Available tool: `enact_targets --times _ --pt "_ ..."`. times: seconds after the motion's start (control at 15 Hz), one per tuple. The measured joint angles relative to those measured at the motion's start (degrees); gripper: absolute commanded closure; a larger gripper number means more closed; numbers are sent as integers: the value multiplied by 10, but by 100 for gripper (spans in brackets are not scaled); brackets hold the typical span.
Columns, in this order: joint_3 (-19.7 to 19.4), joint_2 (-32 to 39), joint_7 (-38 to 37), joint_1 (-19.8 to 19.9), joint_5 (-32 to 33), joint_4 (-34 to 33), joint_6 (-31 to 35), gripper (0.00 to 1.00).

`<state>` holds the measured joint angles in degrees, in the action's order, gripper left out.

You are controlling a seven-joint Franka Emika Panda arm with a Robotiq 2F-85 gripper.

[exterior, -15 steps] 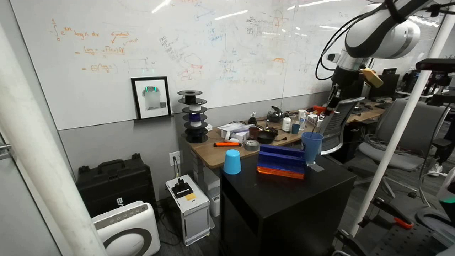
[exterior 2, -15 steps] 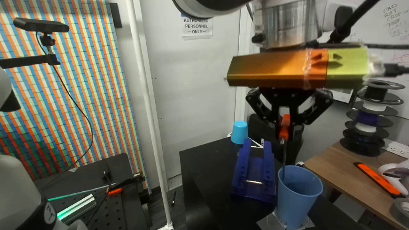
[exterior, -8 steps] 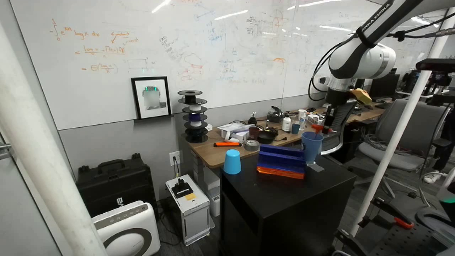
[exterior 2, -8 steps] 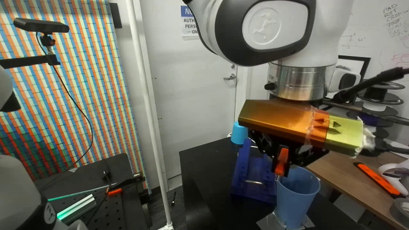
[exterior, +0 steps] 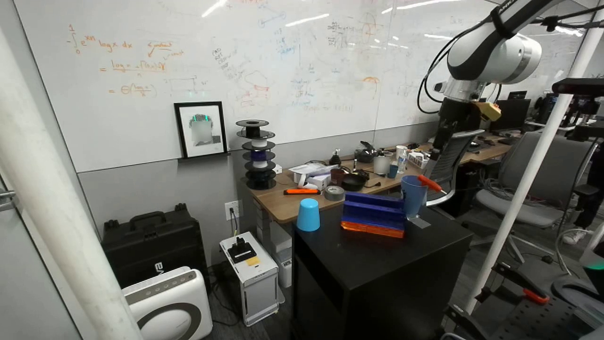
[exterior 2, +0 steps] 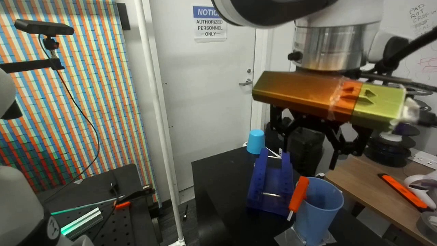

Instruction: Pick up the orange object and put it in the light blue cup.

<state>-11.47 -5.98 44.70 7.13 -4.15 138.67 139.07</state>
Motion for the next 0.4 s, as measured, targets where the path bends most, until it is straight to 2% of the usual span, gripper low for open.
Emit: enact_targets --times 0.2,0.4 --pt "11 -64 -49 -9 -30 10 -39 0" --pt "27 -115 -112 -24 -32 16 -89 0"
